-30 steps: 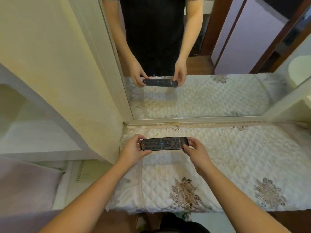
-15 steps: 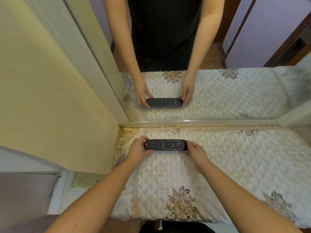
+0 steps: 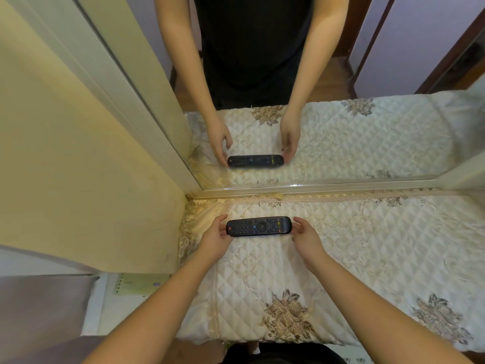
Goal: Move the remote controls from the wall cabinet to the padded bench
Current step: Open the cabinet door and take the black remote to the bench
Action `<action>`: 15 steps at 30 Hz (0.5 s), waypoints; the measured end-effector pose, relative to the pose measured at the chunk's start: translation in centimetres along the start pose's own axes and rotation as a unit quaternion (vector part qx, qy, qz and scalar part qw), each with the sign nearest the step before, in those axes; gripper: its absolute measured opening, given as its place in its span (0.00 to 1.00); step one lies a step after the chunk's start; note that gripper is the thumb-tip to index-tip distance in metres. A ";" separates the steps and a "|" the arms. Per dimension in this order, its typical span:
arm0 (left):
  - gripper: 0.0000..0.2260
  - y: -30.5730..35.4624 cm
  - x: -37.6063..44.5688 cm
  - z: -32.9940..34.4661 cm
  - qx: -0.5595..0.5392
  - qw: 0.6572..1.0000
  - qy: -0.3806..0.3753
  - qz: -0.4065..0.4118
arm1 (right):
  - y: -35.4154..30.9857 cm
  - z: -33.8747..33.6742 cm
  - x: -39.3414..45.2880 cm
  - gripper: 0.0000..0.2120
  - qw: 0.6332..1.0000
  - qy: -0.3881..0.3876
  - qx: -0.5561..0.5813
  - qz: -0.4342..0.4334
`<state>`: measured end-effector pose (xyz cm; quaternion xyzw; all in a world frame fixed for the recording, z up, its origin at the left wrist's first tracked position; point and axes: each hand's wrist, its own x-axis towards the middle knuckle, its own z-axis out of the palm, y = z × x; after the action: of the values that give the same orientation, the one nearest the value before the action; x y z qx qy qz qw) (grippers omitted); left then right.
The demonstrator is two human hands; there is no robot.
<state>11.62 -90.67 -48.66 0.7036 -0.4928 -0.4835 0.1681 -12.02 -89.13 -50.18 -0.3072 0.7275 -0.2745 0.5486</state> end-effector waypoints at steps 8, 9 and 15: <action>0.23 -0.5 -0.1 0.1 -0.041 0.999 -0.001 -0.010 | 0.1 -0.1 -0.6 0.22 1.000 -0.016 -0.010 0.000; 0.23 -0.5 -0.3 0.2 -0.046 0.999 -0.001 -0.010 | 0.2 -0.1 -0.7 0.23 1.000 -0.018 -0.013 0.000; 0.28 -0.8 -1.3 0.6 -0.038 0.999 0.000 -0.009 | 0.1 -0.3 -1.9 0.23 0.999 -0.024 -0.029 -0.007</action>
<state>11.50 -89.07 -48.81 0.7015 -0.4673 -0.5033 0.1905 -11.94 -87.57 -48.97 -0.3345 0.7196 -0.2492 0.5552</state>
